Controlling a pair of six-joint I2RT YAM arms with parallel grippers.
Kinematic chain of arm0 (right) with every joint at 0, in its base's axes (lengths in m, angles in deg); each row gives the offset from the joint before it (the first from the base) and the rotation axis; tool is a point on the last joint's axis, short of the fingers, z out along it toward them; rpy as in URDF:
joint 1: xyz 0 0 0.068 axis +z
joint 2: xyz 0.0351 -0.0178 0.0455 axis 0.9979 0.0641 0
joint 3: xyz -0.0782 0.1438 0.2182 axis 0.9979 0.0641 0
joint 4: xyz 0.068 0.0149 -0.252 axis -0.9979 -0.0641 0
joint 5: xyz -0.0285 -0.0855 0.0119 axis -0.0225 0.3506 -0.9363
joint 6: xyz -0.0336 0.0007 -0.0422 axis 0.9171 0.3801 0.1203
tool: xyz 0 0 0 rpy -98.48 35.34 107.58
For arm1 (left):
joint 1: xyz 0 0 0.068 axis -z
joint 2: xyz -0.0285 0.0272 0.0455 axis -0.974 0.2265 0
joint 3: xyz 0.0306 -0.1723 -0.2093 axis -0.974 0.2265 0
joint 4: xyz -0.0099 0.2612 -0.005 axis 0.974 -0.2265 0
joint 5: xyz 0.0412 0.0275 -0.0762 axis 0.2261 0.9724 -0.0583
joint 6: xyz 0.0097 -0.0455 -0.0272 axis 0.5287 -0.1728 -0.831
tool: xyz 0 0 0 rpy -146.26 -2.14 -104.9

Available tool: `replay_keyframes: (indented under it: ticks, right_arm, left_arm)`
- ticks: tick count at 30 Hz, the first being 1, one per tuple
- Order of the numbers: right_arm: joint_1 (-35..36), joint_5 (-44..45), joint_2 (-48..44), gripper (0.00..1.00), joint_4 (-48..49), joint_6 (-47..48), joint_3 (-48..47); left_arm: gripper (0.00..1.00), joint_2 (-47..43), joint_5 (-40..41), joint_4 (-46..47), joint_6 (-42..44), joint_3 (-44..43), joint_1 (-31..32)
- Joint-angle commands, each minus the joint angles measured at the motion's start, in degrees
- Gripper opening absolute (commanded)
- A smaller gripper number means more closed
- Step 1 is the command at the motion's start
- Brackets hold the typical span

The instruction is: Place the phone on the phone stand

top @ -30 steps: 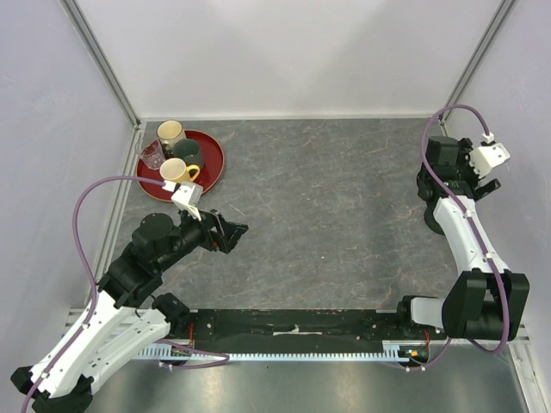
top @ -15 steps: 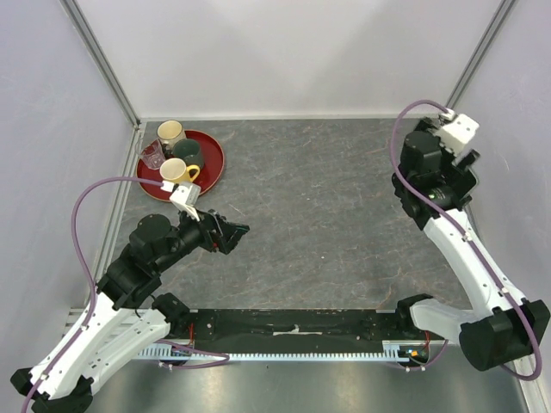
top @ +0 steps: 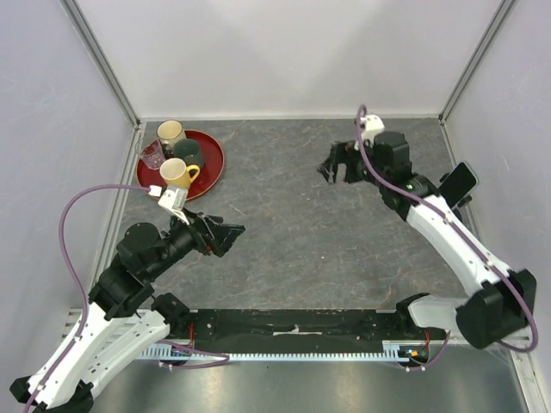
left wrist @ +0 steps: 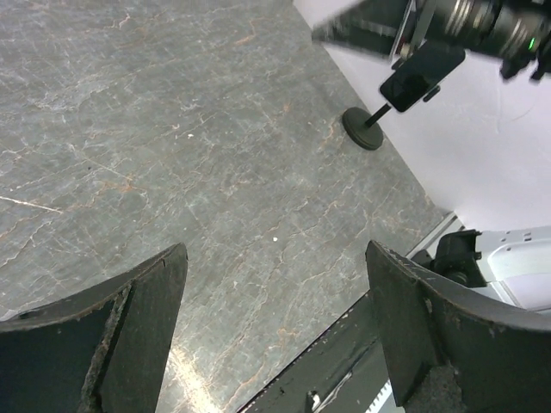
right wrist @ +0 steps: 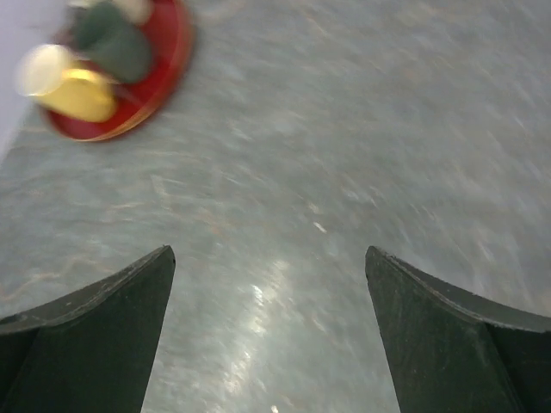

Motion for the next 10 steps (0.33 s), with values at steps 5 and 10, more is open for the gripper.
replay_keyframes:
  ticks: [5,10]
  right_arm:
    - [-0.64,40.89,-34.1,0.98,-1.42,-8.72,20.54]
    - [-0.64,33.03,-44.16,0.98,-11.43,-11.43,21.51]
  left_arm:
    - [0.91,-5.22,2.97,0.49,-5.63,0.9,-0.14]
    - [0.97,-10.57,4.11,2.34,-8.01,1.87,-0.14]
